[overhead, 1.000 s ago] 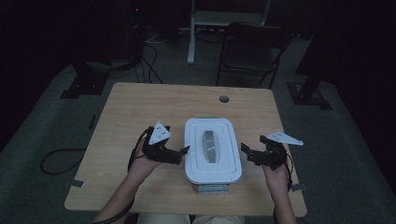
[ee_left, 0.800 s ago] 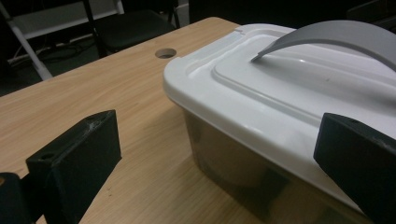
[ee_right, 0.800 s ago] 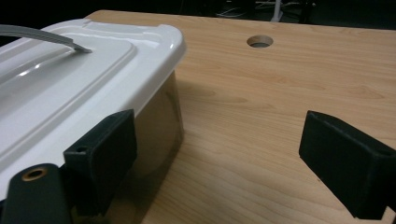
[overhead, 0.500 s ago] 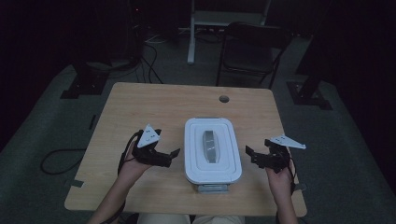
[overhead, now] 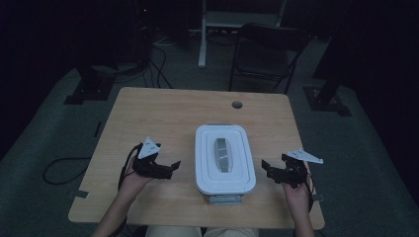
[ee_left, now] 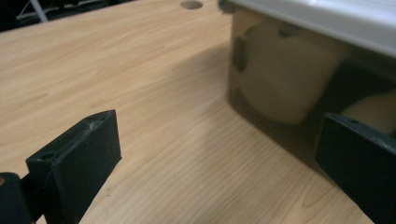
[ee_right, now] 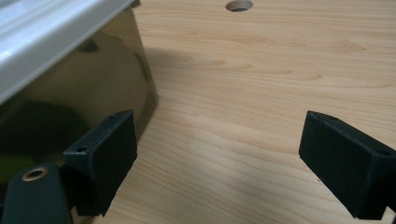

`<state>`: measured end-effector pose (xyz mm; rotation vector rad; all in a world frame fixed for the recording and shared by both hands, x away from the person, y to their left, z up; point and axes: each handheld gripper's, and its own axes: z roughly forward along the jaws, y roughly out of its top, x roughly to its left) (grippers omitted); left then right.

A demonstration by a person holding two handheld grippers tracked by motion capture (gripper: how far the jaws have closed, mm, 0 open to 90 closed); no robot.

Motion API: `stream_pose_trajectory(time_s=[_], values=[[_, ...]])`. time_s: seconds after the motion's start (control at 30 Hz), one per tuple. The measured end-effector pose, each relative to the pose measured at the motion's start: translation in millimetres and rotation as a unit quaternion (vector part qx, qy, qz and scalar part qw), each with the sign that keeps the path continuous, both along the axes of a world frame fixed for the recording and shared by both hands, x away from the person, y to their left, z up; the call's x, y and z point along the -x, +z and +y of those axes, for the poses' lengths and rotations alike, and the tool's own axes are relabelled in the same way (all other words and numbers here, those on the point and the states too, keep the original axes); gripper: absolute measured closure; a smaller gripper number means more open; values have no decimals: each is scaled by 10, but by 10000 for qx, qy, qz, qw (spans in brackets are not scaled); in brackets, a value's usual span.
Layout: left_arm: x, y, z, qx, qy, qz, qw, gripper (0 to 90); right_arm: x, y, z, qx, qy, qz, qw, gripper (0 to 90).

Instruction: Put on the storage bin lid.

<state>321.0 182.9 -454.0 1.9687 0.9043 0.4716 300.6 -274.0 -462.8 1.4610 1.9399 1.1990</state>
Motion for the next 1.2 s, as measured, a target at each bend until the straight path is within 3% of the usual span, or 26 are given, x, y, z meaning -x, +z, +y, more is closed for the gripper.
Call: stream_pose_trajectory(time_s=[0.23, 0.5, 0.83, 1.03, 1.07, 1.2], values=[[8, -105, 119, 41, 150, 126, 9998, 13, 49, -120, -65, 71, -64, 19, 10000, 111], [69, -216, 330, -58, 382, 221, 9990, 13, 88, -235, -125, 141, -188, 69, 9997, 111], [171, -308, 592, -17, 727, 265, 9970, 13, 187, -338, -267, 294, -554, 67, 9980, 111], [223, -359, 719, -27, 916, 301, 9953, 13, 220, -370, -320, 388, -711, 23, 9967, 111], [242, -386, 779, -7, 1061, 326, 9938, 13, 227, -378, -333, 400, -749, 25, 9964, 111], [270, -428, 865, -1, 1257, 350, 9915, 13, 234, -439, -398, 496, -959, 80, 9941, 111]])
